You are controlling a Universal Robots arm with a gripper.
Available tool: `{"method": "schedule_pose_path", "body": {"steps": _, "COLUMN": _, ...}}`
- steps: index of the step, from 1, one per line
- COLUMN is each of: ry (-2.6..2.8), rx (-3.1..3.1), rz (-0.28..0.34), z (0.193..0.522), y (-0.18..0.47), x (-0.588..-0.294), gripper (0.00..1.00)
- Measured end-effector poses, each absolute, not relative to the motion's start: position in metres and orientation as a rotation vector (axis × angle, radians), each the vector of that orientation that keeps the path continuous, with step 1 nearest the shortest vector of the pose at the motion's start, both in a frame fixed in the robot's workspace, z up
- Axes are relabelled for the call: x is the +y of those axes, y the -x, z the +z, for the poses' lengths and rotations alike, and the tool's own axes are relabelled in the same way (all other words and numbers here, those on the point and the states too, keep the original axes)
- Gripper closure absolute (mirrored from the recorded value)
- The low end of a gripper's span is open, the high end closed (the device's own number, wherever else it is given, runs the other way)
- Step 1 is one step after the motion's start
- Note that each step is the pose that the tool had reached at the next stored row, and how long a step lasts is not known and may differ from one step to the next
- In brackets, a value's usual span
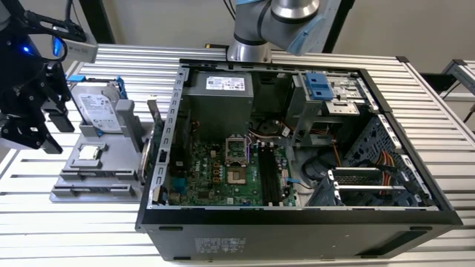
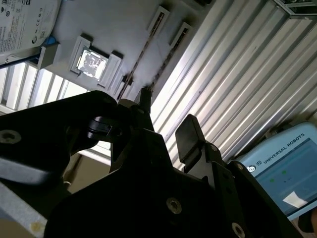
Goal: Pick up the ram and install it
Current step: 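Pick up the ram and move it above insertion slot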
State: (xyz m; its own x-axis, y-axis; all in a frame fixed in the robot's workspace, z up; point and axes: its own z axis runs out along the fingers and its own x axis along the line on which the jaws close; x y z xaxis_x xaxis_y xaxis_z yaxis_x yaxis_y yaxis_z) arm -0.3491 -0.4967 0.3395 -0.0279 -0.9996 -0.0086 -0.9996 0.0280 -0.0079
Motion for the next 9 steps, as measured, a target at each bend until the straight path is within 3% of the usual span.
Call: {"method": "schedule_pose_path", "body": {"steps": 9, "ry": 2.182, "rx": 2.244, "rz": 0.001, "z": 0.3349, "y": 0.3491, "x": -0.4967, "gripper": 0.0}}
